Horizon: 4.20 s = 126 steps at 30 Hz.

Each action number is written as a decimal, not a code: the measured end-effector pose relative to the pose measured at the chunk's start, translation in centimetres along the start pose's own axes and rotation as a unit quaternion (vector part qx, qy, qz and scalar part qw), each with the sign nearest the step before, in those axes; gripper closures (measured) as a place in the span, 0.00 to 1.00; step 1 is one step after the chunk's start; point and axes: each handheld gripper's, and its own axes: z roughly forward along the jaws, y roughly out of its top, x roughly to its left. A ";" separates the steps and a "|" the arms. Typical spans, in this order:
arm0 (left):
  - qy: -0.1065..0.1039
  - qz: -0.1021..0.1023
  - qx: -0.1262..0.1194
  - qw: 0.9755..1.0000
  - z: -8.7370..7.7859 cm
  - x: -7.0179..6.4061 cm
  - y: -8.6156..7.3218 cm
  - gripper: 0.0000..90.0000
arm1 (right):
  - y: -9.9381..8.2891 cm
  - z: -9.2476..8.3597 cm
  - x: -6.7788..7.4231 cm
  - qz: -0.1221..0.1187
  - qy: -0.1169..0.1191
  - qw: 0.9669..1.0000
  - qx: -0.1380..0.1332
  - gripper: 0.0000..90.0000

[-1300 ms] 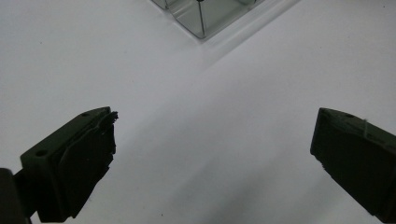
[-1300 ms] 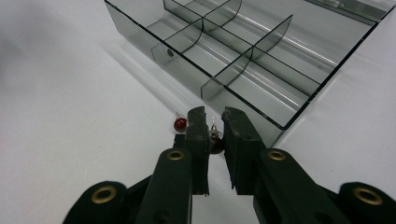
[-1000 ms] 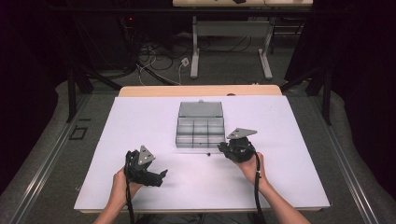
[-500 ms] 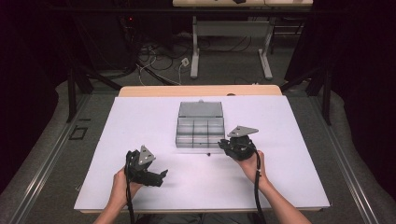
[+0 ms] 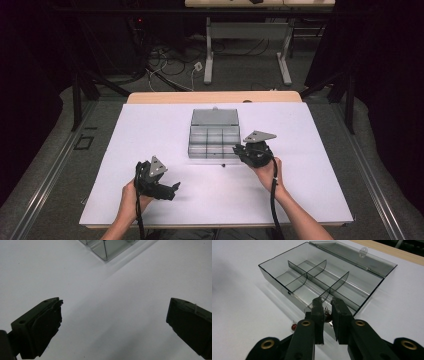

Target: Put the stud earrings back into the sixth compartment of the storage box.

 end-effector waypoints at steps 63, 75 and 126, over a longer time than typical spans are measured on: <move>0.003 0.002 0.004 1.000 0.1 0.1 -0.1 0.00 | 0.6 0.7 -1.0 0.006 -0.010 1.000 0.025 0.45; 0.002 0.002 0.002 1.000 0.1 0.1 0.0 0.00 | -0.2 -0.3 -0.7 0.002 0.011 0.999 0.043 0.26; -0.005 0.008 -0.002 1.000 0.1 -0.1 0.0 0.00 | -1.5 2.0 2.5 -0.029 0.105 0.989 0.099 0.01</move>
